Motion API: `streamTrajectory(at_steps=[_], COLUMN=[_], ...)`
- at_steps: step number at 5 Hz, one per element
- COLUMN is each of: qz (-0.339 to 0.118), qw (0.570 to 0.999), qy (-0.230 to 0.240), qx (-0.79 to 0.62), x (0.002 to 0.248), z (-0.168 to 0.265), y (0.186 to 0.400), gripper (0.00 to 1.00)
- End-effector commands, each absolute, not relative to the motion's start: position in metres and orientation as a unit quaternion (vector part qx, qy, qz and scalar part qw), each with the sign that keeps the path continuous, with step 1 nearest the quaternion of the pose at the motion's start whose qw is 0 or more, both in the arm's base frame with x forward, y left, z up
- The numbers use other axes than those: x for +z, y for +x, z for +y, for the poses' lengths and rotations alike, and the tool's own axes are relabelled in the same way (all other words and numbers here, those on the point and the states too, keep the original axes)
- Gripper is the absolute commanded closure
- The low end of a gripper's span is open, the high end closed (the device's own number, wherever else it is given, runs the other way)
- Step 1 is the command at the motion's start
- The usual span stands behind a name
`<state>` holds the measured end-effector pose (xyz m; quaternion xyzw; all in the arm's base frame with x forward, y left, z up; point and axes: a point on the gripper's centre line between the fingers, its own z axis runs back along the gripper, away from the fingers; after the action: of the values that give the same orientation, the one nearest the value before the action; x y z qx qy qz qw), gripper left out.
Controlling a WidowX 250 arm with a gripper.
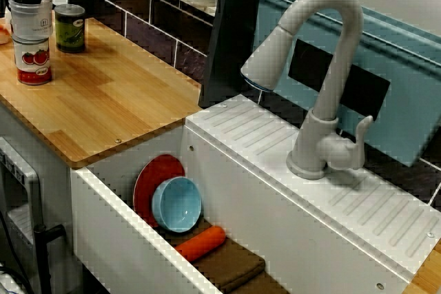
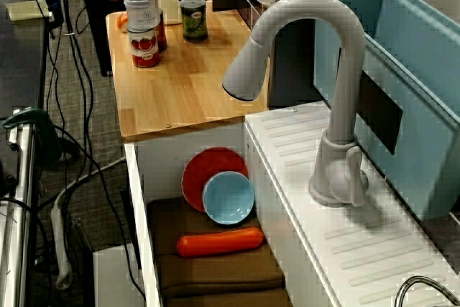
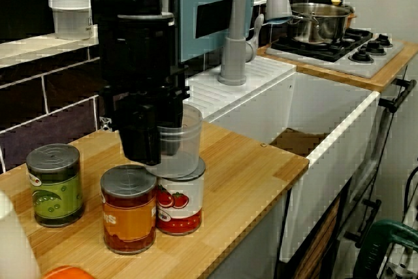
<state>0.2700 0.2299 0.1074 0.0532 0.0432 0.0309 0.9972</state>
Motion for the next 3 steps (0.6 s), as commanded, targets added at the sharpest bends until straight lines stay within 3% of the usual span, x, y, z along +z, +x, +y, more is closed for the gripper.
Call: streamTrajectory(at_steps=[1,3], qz=[0.019,0.02], qw=[0.998,0.999], qy=[0.049,0.023], qx=[0.032,0.025], x=[0.136,0.147], z=[0.24,0.224], y=[0.274,0.285], gripper=[1.0,1.0])
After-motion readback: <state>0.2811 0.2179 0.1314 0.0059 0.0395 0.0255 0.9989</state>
